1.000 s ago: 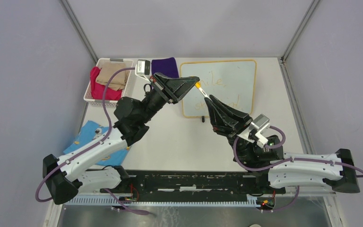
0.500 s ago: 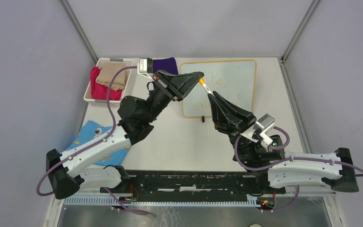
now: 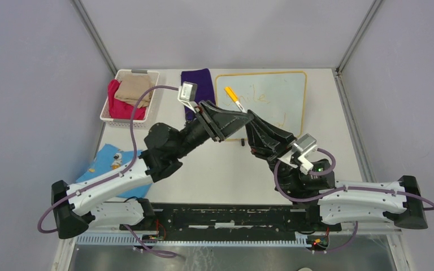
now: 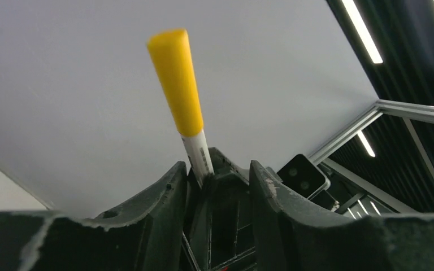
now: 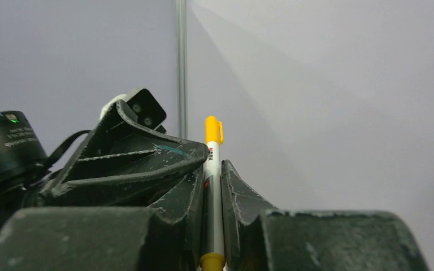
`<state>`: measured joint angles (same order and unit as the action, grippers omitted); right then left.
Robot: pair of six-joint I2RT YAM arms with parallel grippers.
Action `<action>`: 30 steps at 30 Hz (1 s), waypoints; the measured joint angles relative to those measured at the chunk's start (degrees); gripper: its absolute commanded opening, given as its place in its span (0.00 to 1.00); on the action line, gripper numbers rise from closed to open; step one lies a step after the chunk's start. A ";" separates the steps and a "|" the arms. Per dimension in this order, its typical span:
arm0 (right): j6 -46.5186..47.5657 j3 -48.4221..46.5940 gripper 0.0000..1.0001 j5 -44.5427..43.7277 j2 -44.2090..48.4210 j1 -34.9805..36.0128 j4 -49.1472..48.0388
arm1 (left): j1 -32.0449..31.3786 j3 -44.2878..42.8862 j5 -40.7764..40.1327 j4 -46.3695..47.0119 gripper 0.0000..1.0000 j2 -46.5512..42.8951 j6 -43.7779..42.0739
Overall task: Write a sentence on the whiteboard
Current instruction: Place the whiteboard marker at the center of the board.
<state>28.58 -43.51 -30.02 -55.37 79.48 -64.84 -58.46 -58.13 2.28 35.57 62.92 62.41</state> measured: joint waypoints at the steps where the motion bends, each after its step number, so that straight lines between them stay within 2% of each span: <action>1: 0.02 0.00 0.00 -0.15 -0.11 -0.11 0.85 | -0.98 0.52 1.27 -1.36 0.58 -0.07 -0.35; 5: -0.15 0.02 0.00 -0.87 -0.17 -0.42 3.34 | -1.64 1.09 2.16 -4.48 0.66 -0.68 -0.79; 10: -0.72 0.37 0.00 -0.63 1.07 -0.42 4.59 | -0.42 2.08 2.21 -6.67 0.69 -2.84 -0.81; 17: -2.08 1.22 0.00 0.63 3.23 -0.42 4.79 | 7.85 3.23 3.65 -4.68 0.70 -5.03 0.92; 26: -2.82 1.25 0.00 1.51 3.28 -0.42 5.86 | 9.90 3.21 7.43 -0.61 0.58 -3.23 3.17; 30: -2.82 1.25 0.00 1.51 3.23 -0.42 5.90 | 9.90 3.21 8.44 -0.20 0.45 -1.99 3.48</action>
<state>25.76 -42.26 -28.51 -52.14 79.07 -58.94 -48.56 -54.92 10.72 35.38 60.93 65.89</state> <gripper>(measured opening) 0.177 0.549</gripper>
